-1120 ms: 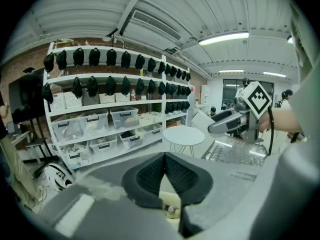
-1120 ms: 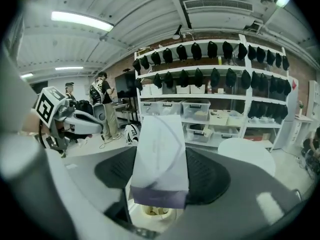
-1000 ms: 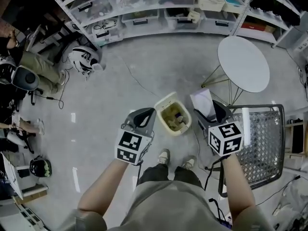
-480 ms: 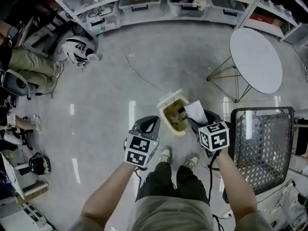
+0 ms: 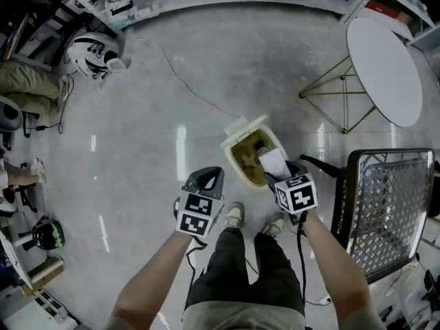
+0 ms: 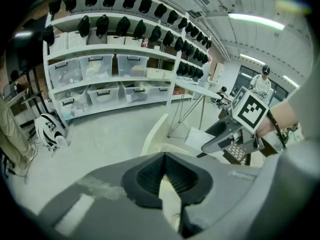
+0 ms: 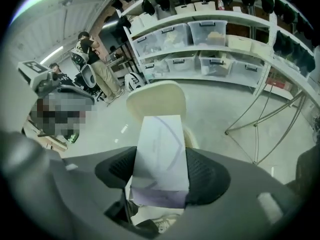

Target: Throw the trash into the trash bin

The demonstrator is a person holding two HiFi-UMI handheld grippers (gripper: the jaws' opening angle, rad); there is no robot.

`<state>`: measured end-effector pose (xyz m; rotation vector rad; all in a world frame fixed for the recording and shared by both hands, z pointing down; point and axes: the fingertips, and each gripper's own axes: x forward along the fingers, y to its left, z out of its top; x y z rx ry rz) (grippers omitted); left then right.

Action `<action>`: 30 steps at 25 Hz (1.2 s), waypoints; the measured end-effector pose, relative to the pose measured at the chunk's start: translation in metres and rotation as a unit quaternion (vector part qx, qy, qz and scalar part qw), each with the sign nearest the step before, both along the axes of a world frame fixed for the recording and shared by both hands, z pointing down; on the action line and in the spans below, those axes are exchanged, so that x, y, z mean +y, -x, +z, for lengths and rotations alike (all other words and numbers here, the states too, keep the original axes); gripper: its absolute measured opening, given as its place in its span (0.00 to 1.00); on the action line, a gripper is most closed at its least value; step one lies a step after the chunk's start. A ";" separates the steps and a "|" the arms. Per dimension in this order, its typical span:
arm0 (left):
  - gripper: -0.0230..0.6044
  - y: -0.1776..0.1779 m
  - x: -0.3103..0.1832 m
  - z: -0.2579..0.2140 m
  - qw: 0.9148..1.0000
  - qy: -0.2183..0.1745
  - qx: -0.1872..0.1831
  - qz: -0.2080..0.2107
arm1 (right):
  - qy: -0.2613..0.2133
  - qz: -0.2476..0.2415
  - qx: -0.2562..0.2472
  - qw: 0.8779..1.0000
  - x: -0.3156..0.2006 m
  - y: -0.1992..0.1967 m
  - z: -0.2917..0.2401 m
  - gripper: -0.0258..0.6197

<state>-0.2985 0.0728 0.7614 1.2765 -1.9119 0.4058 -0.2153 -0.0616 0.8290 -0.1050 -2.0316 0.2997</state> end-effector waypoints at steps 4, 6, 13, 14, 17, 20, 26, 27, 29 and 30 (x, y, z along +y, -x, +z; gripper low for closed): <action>0.04 -0.003 0.012 0.050 1.000 0.015 0.019 -0.002 | -0.005 0.003 0.020 1.000 0.009 0.002 0.054 0.52; 0.04 -0.008 0.015 0.074 0.999 0.019 0.028 -0.004 | -0.008 0.007 0.026 1.000 0.009 -0.001 0.079 0.52; 0.04 -0.010 0.019 0.125 0.999 0.021 0.046 -0.004 | -0.041 0.024 0.061 0.997 0.001 -0.005 0.152 0.52; 0.04 -0.010 0.019 0.128 0.999 0.023 0.046 -0.005 | -0.046 0.026 0.065 0.996 -0.002 -0.005 0.158 0.52; 0.04 -0.009 0.017 0.135 0.999 0.023 0.048 -0.008 | -0.053 0.039 0.075 0.995 -0.010 -0.006 0.171 0.52; 0.04 -0.010 0.016 0.141 0.998 0.021 0.053 -0.014 | -0.054 0.043 0.080 0.994 -0.014 -0.006 0.179 0.52; 0.04 -0.018 0.009 0.138 0.998 0.016 0.055 -0.014 | -0.058 0.041 0.066 0.995 -0.021 -0.005 0.173 0.55; 0.04 -0.019 0.007 0.135 0.998 0.015 0.054 -0.014 | -0.058 0.038 0.065 0.995 -0.023 -0.006 0.170 0.55; 0.04 -0.019 0.005 0.126 0.998 0.011 0.055 -0.020 | -0.060 0.032 0.060 0.996 -0.026 -0.009 0.159 0.54; 0.04 -0.019 0.004 0.122 0.998 0.009 0.055 -0.023 | -0.061 0.030 0.057 0.996 -0.028 -0.010 0.153 0.53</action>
